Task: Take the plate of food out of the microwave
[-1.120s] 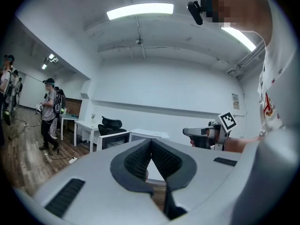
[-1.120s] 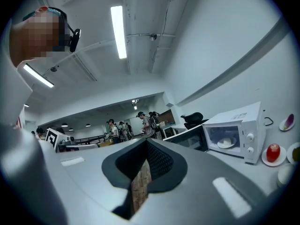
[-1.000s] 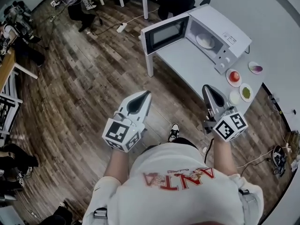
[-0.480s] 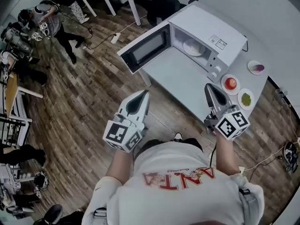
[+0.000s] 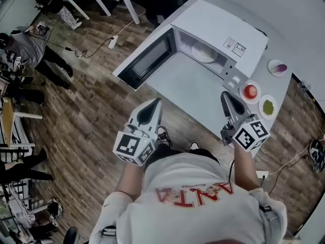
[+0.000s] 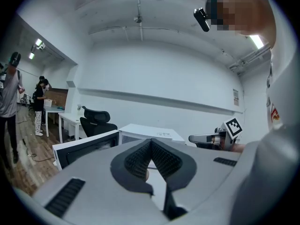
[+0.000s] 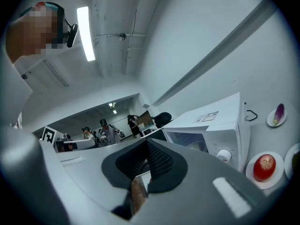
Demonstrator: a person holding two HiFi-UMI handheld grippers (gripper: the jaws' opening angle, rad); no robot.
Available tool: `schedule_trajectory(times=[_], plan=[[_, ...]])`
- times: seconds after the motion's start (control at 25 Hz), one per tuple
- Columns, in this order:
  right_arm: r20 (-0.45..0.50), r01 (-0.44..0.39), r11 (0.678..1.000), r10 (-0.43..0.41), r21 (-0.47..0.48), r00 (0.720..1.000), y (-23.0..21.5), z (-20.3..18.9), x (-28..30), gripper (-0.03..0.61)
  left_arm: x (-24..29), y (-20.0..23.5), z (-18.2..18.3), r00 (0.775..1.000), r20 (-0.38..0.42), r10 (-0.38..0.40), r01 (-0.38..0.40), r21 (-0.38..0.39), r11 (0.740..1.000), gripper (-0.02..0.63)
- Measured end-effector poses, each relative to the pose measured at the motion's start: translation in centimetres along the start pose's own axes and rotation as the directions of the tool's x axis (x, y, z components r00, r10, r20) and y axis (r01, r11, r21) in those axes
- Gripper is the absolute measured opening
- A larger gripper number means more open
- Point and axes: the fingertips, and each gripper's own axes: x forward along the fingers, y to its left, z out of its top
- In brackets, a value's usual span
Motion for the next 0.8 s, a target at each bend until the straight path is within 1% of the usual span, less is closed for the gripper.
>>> schedule_trajectory(times=[0.16,0.32,0.4,0.52,0.68,0.8], plan=[[-0.004,0.087,0.996,-0.087,-0.003,0.996,-0.5,-0.6,3.3,0.0,2.8,3.9,-0.4,0.998,-0.022,-0.054,0.054,0.02,0.998,0.009],[0.006,0.171,0.985,-0.171,-0.024,0.985,0.2,-1.0,7.1,0.0,5.8,7.6,0.1,0.988,-0.031,-0.148,0.15,0.053,0.987,0.009],[0.017,0.22,0.975,-0.22,-0.022,0.975,0.7,-1.1,8.4,0.0,7.0,8.7,0.1,0.976,-0.042,-0.214,0.216,0.044,0.975,0.009],[0.033,0.299,0.954,-0.299,0.016,0.954,1.1,-1.6,8.7,0.0,8.2,9.3,-0.3,0.948,-0.059,-0.311,0.313,0.015,0.95,0.009],[0.031,0.355,0.932,-0.358,0.076,0.933,0.2,-2.6,9.5,0.0,9.5,10.4,-0.7,0.931,-0.063,-0.36,0.359,-0.02,0.933,0.009],[0.033,0.397,0.91,-0.403,0.122,0.915,-1.1,-3.3,9.3,0.0,10.3,10.0,-1.4,0.916,-0.077,-0.394,0.392,-0.038,0.919,0.009]])
